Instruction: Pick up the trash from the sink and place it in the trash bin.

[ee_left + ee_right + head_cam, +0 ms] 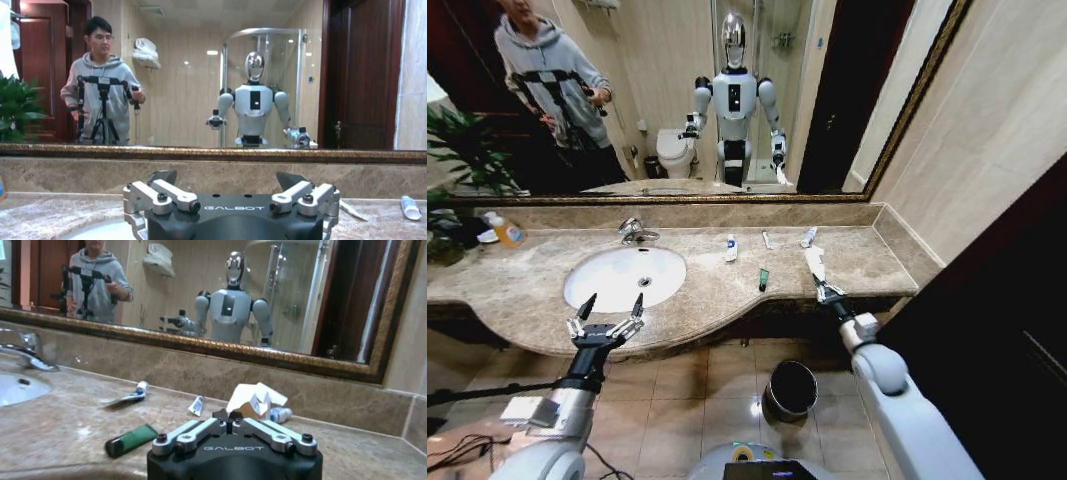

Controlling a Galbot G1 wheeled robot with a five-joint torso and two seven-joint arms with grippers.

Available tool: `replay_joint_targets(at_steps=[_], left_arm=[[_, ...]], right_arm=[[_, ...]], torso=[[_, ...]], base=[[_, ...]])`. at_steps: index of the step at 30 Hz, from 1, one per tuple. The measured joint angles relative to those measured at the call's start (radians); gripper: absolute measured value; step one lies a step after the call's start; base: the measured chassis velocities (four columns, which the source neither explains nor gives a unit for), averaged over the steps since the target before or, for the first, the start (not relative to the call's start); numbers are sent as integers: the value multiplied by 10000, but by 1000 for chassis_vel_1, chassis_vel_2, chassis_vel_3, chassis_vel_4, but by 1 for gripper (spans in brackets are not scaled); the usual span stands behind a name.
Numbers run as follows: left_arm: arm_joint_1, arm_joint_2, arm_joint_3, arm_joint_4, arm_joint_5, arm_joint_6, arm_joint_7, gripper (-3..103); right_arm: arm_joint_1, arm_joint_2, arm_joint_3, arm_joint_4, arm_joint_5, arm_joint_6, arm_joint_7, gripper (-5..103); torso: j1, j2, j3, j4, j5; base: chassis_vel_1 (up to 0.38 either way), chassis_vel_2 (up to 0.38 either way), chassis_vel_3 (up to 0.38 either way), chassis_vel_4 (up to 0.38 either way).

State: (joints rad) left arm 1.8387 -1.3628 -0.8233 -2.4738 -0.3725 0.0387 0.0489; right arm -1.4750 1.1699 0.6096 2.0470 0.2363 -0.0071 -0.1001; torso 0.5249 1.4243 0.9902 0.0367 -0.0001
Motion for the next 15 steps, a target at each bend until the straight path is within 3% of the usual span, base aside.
replay_joint_targets(at_steps=[4, 7, 8, 11, 12, 15], left_arm=[[-1, 0, 0, -1, 0, 0, -1, 100], [0, 0, 0, 0, 0, 0, 0, 100], [0, 0, 0, 0, 0, 0, 0, 100], [0, -2, -1, -1, 0, 0, -1, 100], [0, -2, -1, -1, 0, 0, -1, 100], [0, -1, 0, 0, 0, 0, -1, 100]], right_arm=[[-1271, 250, 311, 466, -7, 560, -47, 0], [-2851, 939, 422, 626, -470, 1671, -37, 0], [-2851, 939, 422, 626, -470, 1671, -37, 0], [-3867, 1879, 399, 545, -1339, 2657, 15, 0], [-3867, 1879, 399, 545, -1339, 2657, 15, 0], [-4676, 3108, 218, 2, -2466, 3563, 14, 0]], torso=[[0, 0, 0, 2, 2], [0, 0, 0, -2, 1], [0, 0, 0, -2, 1], [-1, 0, -1, 0, -1], [-1, 0, -1, 0, -1], [0, 0, 0, -1, -2]], base=[[0, 0, 0, 0], [0, 0, 0, 0], [0, 0, 0, 0], [0, 0, 0, 0], [0, 0, 0, 0], [0, 0, 0, 0]])
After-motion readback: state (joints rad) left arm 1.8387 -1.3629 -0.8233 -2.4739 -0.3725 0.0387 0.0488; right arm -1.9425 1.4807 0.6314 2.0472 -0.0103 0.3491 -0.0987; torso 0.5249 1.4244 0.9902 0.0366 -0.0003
